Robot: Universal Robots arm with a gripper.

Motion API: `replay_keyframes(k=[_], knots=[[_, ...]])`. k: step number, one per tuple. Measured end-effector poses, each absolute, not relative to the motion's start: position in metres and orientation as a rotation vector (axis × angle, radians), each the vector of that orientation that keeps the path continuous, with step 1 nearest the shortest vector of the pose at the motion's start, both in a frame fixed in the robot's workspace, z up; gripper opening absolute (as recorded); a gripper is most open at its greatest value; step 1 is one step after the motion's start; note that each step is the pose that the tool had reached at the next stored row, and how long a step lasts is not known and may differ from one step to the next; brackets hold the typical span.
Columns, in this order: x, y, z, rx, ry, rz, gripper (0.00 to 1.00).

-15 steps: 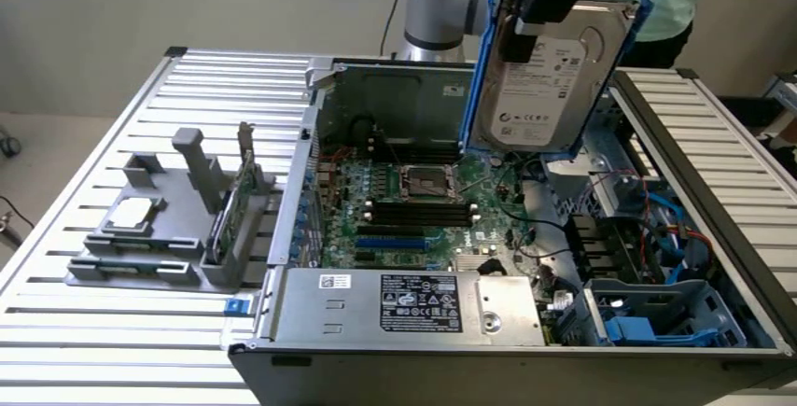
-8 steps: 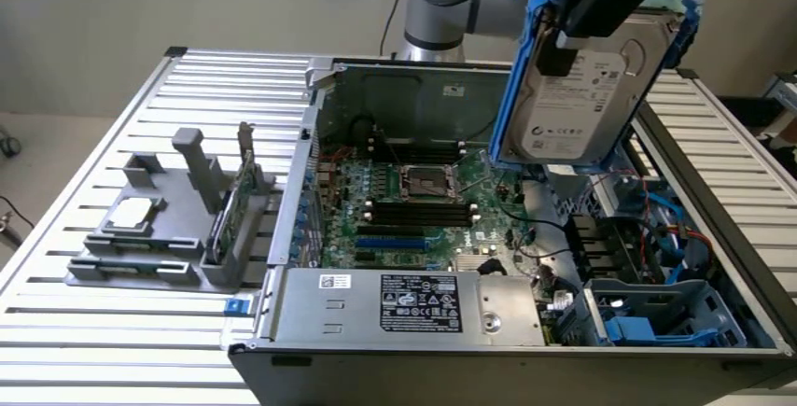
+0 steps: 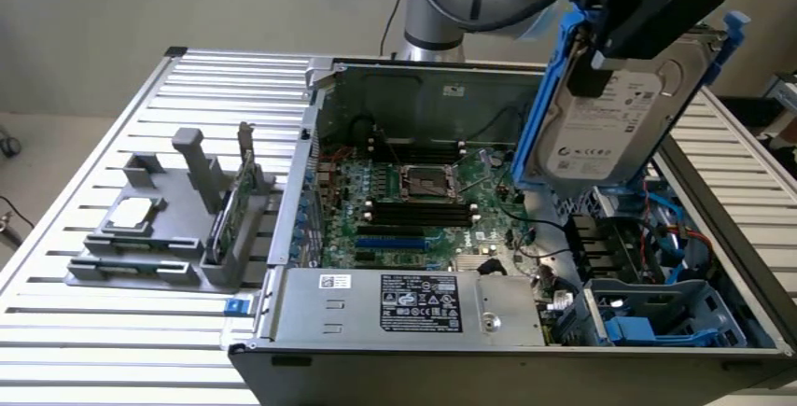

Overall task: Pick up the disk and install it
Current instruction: 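Pick up the disk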

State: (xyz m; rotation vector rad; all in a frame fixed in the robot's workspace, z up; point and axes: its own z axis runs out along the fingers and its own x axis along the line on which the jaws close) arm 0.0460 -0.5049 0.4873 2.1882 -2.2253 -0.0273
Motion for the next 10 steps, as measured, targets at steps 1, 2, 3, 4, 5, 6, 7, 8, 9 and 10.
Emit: replay_keyframes(k=[1, 2, 3, 4, 5, 6, 7, 8, 9, 10], knots=[[0.048, -0.508, 0.487, 2.188, -2.225, -0.028, 0.33], [0.050, -0.512, 0.487, 2.188, -2.225, -0.028, 0.33], [0.052, -0.515, 0.487, 2.188, -2.225, -0.029, 0.33], [0.054, -0.518, 0.487, 2.187, -2.224, -0.029, 0.33], [0.056, -0.521, 0.487, 2.187, -2.224, -0.030, 0.33], [0.058, -0.524, 0.487, 2.187, -2.224, -0.030, 0.33], [0.060, -0.527, 0.487, 2.187, -2.224, -0.031, 0.33], [0.062, -0.530, 0.487, 2.187, -2.224, -0.031, 0.33], [0.064, -0.533, 0.487, 2.186, -2.223, -0.031, 0.33], [0.066, -0.537, 0.487, 2.186, -2.223, -0.032, 0.33]])
